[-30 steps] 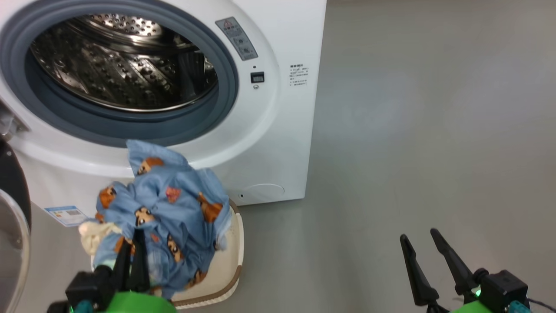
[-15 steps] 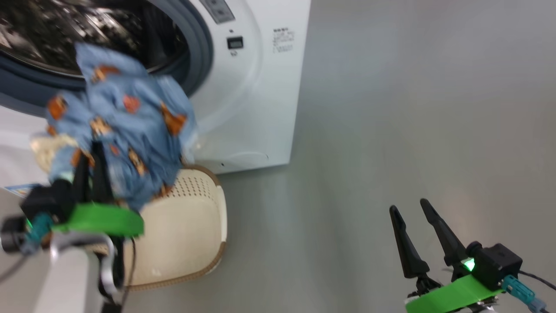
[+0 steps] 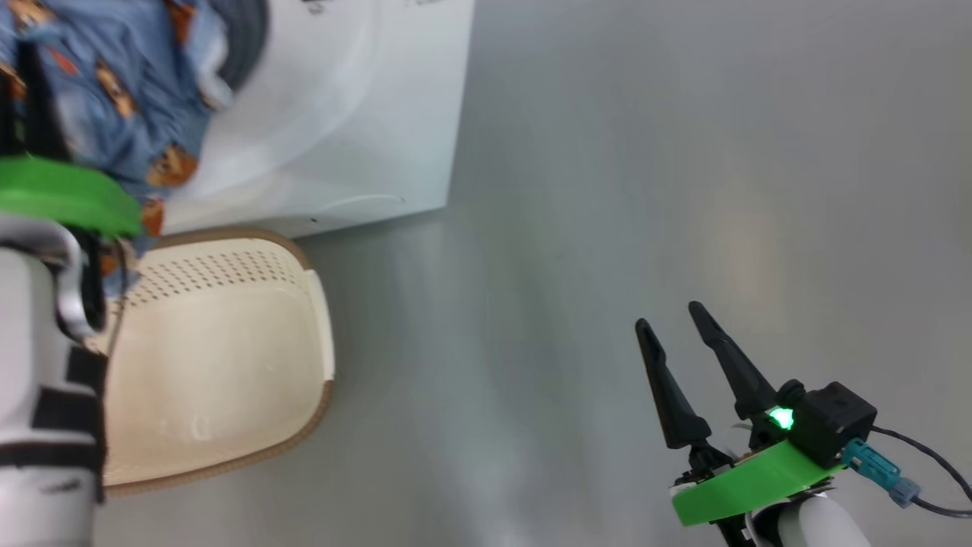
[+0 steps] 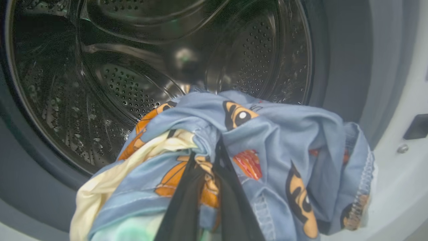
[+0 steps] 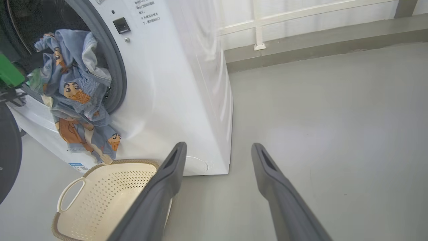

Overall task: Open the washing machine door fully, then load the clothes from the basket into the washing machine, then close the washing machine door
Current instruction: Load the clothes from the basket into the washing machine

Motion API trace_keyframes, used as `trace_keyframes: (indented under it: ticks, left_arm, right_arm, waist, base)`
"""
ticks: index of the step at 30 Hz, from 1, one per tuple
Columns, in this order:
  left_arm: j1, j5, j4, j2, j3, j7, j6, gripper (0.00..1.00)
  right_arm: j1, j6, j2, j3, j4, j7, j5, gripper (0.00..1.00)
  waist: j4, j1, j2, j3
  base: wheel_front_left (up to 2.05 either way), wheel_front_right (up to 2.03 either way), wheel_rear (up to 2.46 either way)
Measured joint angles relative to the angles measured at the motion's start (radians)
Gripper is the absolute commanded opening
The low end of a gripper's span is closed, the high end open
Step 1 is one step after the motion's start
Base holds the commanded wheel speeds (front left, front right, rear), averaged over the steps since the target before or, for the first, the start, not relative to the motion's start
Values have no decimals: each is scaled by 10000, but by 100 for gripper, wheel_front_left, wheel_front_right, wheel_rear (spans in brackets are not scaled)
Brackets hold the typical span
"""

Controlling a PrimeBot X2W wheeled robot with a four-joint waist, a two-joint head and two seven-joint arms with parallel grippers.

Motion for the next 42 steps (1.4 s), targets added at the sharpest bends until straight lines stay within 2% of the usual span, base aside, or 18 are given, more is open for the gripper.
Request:
trace_keyframes:
  ticks: [8,19,29,42]
  left_arm:
    - [-1916,355,1680,644,38,-4,10,0]
    - [-4199,606,2926,1352,-12,-75,79,0]
    - [-5283,704,2803,1778,105,-75,171,0]
    - [-5863,894,2033,1918,230,-81,349,0]
  right_arm:
    - [-245,0,-42,380,59,0,71,100]
    - [-573,0,-165,798,38,0,437,100]
    - [-572,0,-199,842,-12,0,545,100]
    - [-572,0,-199,863,-31,0,614,100]
  waist:
    - [-609,0,0,859]
    - [-1110,0,0,1979]
    - [-1318,0,0,2657]
    - [-1413,0,0,3080]
  base:
    - [0,0,0]
    - [0,0,0]
    - [0,0,0]
    - [0,0,0]
